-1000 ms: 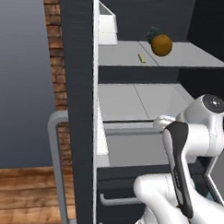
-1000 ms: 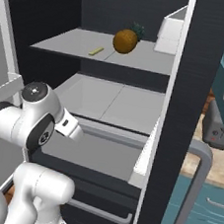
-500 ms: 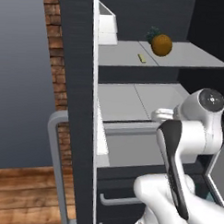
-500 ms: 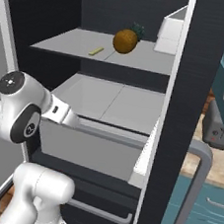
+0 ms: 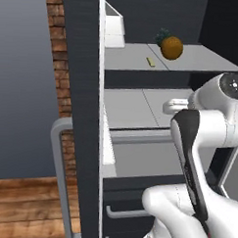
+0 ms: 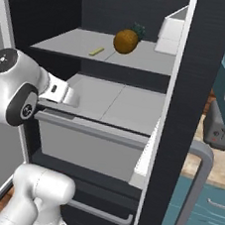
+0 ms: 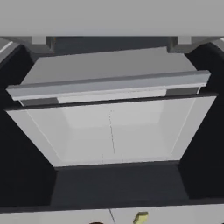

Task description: Pick the egg and butter from the fridge and place them by the bowl for mixing.

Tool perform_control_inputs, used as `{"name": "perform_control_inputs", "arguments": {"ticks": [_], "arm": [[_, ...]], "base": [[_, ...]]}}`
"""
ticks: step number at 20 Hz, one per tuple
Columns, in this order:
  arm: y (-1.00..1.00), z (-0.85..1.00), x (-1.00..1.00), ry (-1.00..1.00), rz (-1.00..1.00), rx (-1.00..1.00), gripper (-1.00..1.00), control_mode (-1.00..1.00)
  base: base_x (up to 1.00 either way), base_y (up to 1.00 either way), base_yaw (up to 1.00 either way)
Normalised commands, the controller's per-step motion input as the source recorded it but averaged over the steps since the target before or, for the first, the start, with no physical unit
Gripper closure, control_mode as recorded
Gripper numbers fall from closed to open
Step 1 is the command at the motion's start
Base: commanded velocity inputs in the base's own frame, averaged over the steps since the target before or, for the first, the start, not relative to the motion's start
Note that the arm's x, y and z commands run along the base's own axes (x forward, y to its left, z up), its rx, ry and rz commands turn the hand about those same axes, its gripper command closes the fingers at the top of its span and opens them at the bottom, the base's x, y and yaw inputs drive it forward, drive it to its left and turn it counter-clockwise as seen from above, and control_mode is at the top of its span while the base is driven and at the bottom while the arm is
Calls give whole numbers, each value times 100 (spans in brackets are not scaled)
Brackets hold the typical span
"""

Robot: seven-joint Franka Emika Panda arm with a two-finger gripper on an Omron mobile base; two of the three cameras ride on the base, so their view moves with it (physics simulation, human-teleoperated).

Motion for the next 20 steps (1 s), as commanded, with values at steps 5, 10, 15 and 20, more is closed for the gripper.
{"name": "perform_control_inputs", "arguments": {"ticks": [5, 10, 15, 20], "arm": [[-1, 54, 10, 0, 20, 0, -100, -100], [0, 42, 39, -2, 1, 0, -100, -100], [0, 35, 39, -19, 0, 0, -100, -100], [1, 35, 52, 4, 0, 1, -100, -100]], "base": [[0, 0, 0], [0, 0, 0], [0, 0, 0], [0, 0, 0]]}}
